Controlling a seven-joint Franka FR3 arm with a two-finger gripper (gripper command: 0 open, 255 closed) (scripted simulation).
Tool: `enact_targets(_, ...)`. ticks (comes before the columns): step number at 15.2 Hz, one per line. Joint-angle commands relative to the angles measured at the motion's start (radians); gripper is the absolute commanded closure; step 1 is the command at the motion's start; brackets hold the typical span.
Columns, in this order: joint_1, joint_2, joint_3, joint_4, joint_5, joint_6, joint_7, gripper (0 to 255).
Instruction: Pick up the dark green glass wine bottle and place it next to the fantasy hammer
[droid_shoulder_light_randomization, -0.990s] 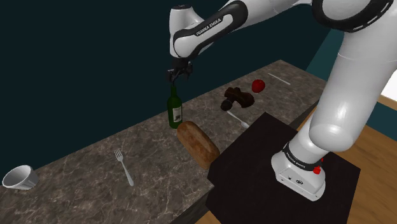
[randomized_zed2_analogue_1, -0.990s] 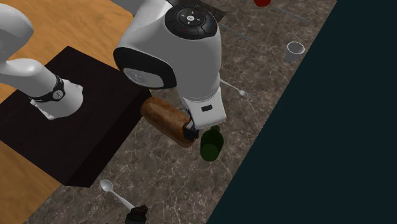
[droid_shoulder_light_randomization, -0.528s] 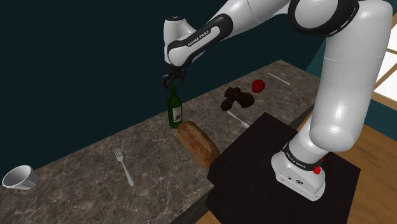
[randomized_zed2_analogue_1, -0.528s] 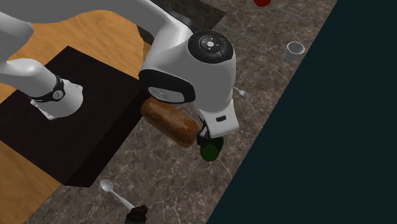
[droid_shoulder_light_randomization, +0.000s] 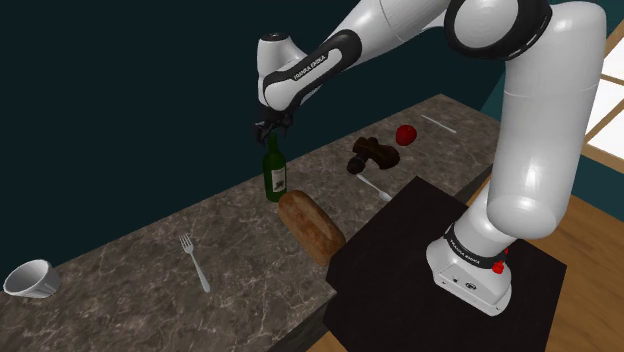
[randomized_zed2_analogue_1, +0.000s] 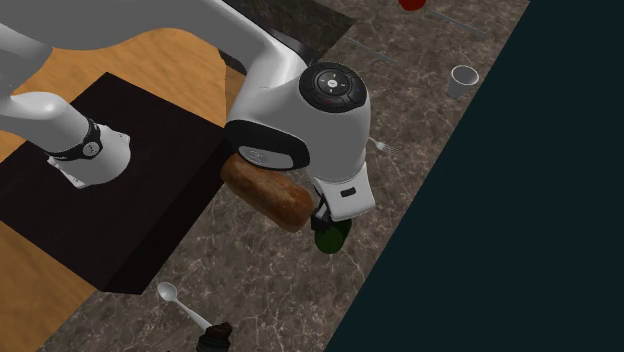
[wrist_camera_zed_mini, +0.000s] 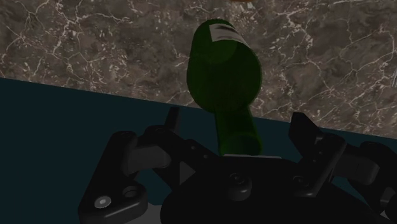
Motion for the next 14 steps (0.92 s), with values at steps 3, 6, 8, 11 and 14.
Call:
enact_targets(3, 0.0, 0.0, 0.0, 0.0, 0.0, 0.0, 0.0, 255)
enact_targets(6, 0.0, 0.0, 0.0, 0.0, 0.0, 0.0, 0.0, 255)
enact_targets(8, 0.0, 0.0, 0.0, 0.0, 0.0, 0.0, 0.0, 255)
enact_targets(11, 0.0, 0.0, 0.0, 0.0, 0.0, 0.0, 0.0, 255)
enact_targets(14, -0.002, -0.016, 0.003, 0.004, 0.005, -0.021, -0.003, 255)
